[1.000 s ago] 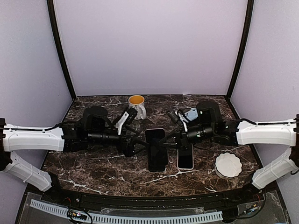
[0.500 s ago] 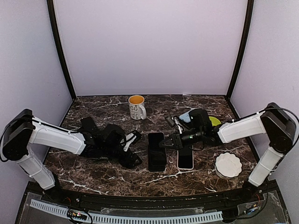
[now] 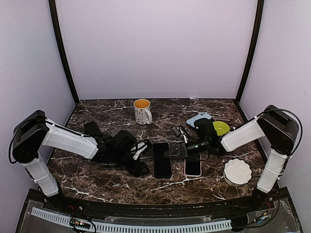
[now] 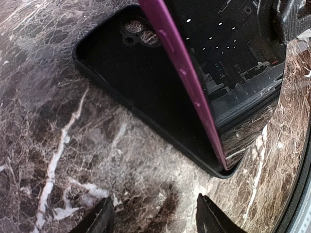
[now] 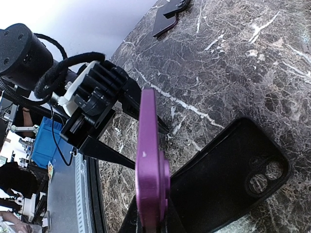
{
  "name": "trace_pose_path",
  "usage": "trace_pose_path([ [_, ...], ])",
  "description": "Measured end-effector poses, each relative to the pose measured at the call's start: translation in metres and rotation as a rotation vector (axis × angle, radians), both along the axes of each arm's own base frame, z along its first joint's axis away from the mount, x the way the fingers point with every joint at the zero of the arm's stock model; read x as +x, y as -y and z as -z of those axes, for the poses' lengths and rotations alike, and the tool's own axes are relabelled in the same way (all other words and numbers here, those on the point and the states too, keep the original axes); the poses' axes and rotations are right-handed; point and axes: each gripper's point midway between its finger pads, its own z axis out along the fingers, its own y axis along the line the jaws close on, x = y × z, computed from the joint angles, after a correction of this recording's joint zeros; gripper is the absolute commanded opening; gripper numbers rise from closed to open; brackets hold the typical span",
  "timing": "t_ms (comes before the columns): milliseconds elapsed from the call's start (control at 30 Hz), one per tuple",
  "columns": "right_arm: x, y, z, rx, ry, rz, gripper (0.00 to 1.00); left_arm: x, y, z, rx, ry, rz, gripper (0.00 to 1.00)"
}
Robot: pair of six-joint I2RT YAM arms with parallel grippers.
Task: Put the phone into the phone case
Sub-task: Install the phone into the phone case.
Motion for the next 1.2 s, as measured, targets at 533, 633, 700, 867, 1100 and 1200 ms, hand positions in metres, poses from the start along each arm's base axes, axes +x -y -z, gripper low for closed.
trace_pose_path([
  [533, 0.008, 0.001, 0.016, -0.002, -0.049, 0.027, 0.37, 0.004, 0.013, 0.002, -0.010, -0.019, 0.015, 0.57],
  [633, 0.013, 0.005, 0.025, -0.038, -0.053, 0.058, 0.38, 0.007, 0.016, 0.002, -0.011, -0.015, 0.017, 0.57],
  [700, 0.015, 0.008, 0.031, -0.067, -0.054, 0.076, 0.38, 0.009, 0.018, 0.002, -0.010, -0.011, 0.017, 0.57],
  [867, 0.021, 0.014, 0.044, -0.144, -0.053, 0.113, 0.39, 0.013, 0.020, 0.001, -0.003, 0.005, 0.020, 0.57],
  [1100, 0.030, 0.023, 0.057, -0.250, -0.048, 0.167, 0.43, 0.017, 0.020, -0.001, 0.006, 0.022, 0.018, 0.57],
  [1200, 0.034, 0.027, 0.056, -0.284, -0.040, 0.190, 0.45, 0.018, 0.020, 0.002, 0.015, 0.024, 0.017, 0.57],
])
